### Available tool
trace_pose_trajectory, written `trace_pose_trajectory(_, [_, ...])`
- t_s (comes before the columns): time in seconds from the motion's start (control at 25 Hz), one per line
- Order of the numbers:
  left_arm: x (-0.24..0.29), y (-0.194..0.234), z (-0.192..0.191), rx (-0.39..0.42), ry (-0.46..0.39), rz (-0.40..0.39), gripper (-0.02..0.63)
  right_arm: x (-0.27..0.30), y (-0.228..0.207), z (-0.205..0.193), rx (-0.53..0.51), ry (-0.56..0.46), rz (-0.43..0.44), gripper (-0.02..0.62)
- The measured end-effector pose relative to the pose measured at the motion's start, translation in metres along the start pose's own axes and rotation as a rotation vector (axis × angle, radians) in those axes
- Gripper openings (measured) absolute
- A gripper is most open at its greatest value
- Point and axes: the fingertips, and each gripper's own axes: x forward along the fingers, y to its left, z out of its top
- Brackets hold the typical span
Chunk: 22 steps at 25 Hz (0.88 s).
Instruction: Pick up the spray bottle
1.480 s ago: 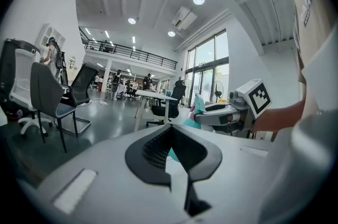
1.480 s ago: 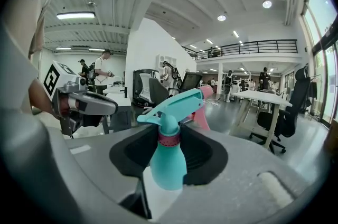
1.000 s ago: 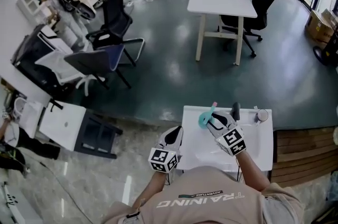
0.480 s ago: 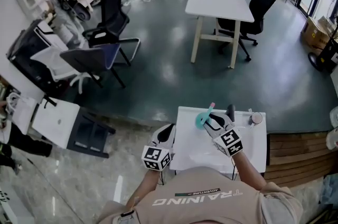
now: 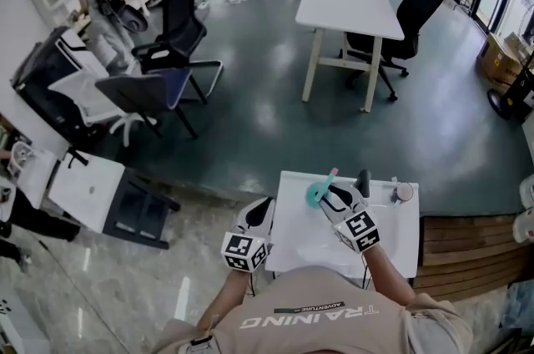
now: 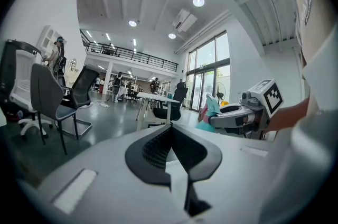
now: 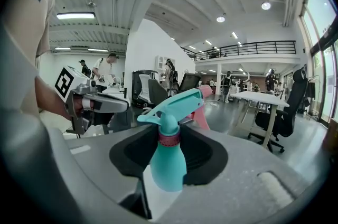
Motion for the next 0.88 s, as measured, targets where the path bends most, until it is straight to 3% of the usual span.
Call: trace_pose_trajectory(0.88, [-0.004, 0.008, -0.022, -0.048, 0.012, 0.006, 0.018, 0.017, -0.002, -0.028, 0.008, 0.053, -0.017, 0.132])
